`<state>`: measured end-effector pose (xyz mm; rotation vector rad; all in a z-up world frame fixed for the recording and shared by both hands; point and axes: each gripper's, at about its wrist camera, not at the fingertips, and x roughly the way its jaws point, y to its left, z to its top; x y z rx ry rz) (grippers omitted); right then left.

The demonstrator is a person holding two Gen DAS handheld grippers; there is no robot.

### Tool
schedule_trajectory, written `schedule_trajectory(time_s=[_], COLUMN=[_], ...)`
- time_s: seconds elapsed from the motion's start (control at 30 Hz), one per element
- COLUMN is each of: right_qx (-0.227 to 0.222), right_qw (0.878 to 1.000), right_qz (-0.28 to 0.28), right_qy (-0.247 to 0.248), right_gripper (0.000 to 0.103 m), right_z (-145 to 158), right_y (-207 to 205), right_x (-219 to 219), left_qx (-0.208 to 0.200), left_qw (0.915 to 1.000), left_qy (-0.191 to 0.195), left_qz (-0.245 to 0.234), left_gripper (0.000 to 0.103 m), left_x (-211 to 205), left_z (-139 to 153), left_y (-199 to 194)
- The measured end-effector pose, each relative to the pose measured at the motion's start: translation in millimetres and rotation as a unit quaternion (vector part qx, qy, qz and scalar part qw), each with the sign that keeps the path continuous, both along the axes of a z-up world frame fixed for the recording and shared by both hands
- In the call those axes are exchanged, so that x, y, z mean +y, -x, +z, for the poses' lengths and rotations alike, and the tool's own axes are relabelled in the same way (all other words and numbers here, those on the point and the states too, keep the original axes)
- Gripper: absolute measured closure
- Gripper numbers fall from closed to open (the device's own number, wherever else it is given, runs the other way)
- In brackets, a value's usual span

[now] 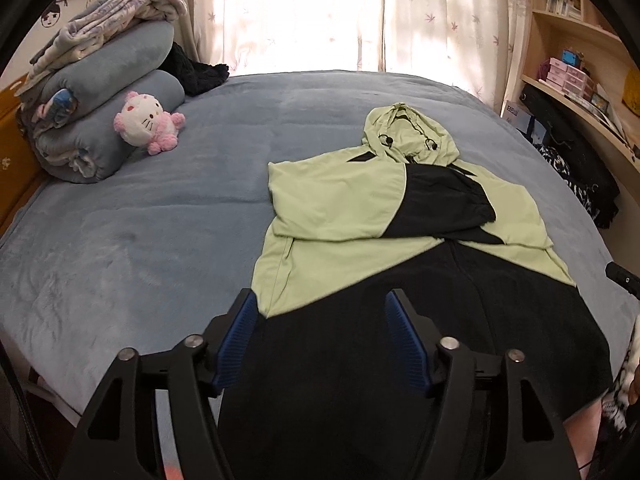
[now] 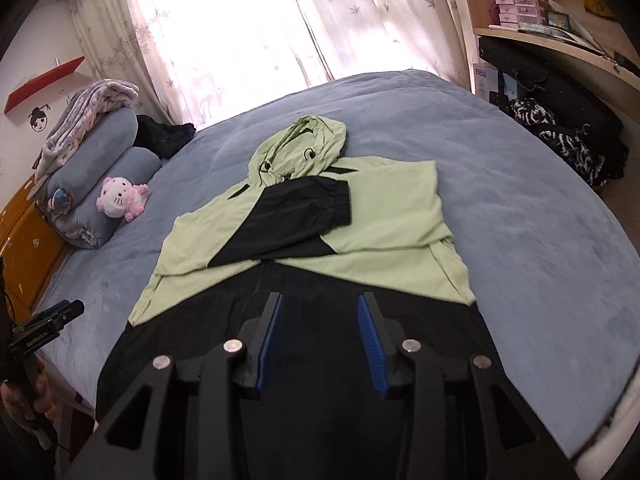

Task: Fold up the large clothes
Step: 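Move both grippers to the black hem and grasp it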

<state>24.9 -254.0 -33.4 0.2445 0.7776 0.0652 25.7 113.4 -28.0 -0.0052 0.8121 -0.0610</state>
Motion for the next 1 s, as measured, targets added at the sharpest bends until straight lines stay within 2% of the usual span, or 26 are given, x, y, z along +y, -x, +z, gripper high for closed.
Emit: schedule_trajectory(time_s=[0.2, 0.5, 0.7, 0.9, 1.0], right_qx=[0.023, 0.087, 0.13, 0.143, 0.155], right_qw=[1.0, 0.994, 0.986, 0.984, 0.983], right_qz=[-0.007, -0.049, -0.084, -0.097, -0.091], right_qy=[0.013, 0.05, 0.057, 0.038, 0.022], right_gripper=[0.064, 0.064, 0.064, 0.064, 0.06], right_z=[-14.8, -55.8, -79.6, -92.4, -100.2], right_y=[28.6, 67.6, 82.0, 83.2, 78.1], right_x=[-12.2, -54.9, -90.0, -104.6, -109.0], left_qx=[0.018, 0.095, 0.137, 0.135, 0.14], left_qw=[0.9998, 0.9952, 0.9895, 0.9893, 0.9882], left_qy=[-0.005, -0.012, 0.021, 0.045, 0.054], left_qz=[0.002, 0.019, 0.039, 0.033, 0.03], left_gripper=[0.031, 0.031, 0.031, 0.028, 0.027], left_x=[13.6, 55.2, 87.1, 95.9, 98.0], left_z=[-17.6, -85.7, -123.2, -128.1, -130.8], left_y=[31.7, 48.9, 51.5, 53.2, 49.7])
